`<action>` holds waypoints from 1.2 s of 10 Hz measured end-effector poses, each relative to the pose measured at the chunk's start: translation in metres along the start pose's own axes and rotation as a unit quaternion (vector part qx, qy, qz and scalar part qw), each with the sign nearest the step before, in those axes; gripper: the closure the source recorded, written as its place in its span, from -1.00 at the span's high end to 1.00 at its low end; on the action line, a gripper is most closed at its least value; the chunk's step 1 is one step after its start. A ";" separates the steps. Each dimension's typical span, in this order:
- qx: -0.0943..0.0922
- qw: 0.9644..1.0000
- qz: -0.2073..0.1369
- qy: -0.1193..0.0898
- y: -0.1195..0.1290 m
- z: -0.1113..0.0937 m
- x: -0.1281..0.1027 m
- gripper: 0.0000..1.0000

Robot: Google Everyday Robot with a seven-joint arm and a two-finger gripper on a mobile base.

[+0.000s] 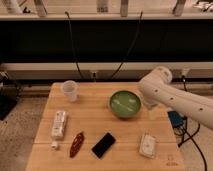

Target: Pick up the ceramic bowl

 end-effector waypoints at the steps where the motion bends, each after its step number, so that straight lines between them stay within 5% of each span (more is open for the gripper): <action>1: -0.001 1.000 -0.009 -0.002 0.000 0.005 -0.003 0.60; 12: -0.017 0.996 -0.076 -0.036 0.009 0.073 -0.016 0.60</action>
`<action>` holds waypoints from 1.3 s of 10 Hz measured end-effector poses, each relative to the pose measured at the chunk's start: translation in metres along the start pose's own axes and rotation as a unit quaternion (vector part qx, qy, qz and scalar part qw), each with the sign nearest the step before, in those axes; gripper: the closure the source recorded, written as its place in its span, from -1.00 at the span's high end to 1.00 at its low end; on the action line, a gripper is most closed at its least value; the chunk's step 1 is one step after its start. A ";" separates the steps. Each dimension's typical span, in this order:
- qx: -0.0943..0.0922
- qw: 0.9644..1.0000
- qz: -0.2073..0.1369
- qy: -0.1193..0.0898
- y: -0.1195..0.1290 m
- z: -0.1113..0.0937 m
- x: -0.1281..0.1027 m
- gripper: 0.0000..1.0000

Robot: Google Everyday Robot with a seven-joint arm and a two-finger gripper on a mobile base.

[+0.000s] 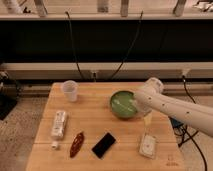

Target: Pick up the ceramic bowl

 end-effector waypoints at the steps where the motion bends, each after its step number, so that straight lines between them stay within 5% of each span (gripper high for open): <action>1: -0.004 1.000 -0.002 -0.004 0.002 0.006 0.000 0.60; 10: -0.018 1.000 -0.007 -0.019 0.013 0.032 0.005 0.60; 13: -0.021 1.000 -0.004 -0.022 0.017 0.037 0.008 0.44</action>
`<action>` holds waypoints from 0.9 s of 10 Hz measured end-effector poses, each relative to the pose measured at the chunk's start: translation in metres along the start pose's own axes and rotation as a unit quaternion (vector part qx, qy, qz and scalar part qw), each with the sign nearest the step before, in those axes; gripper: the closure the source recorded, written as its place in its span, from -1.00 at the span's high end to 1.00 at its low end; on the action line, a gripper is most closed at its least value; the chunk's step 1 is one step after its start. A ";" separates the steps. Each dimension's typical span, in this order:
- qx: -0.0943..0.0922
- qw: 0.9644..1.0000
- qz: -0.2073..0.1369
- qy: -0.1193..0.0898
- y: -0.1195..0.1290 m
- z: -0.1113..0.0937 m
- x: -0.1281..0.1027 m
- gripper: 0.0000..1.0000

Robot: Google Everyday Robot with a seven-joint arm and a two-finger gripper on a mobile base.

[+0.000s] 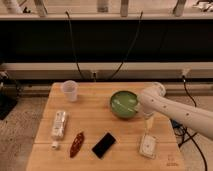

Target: Pick up the ceramic bowl

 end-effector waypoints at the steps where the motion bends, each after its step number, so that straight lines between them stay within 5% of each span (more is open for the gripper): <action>1: 0.000 1.000 0.000 0.000 0.001 0.002 0.001 0.43; 6: -0.002 1.000 0.003 -0.002 0.004 0.007 0.006 -0.16; 9: -0.003 1.000 0.007 -0.002 0.006 0.004 0.008 -0.77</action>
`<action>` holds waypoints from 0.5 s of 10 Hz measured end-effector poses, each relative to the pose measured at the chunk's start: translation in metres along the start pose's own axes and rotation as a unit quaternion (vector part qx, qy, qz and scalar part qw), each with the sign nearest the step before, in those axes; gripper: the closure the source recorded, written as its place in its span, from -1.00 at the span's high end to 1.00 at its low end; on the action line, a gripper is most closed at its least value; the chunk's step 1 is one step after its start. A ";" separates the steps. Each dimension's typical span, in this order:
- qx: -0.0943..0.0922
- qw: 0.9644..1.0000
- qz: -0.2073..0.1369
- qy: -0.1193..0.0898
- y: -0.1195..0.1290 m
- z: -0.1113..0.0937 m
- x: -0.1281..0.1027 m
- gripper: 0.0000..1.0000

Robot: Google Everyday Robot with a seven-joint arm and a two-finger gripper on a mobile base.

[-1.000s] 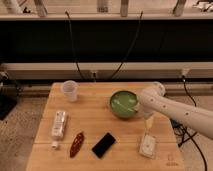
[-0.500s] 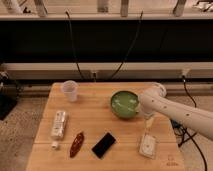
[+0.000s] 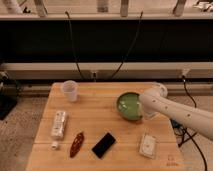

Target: Pick up the ceramic bowl

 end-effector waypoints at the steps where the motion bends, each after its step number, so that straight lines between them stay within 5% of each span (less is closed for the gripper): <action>1: 0.000 1.000 -0.001 0.003 -0.001 -0.003 0.002 -0.95; 5: 0.001 1.000 -0.010 0.013 -0.008 -0.041 0.009 -0.99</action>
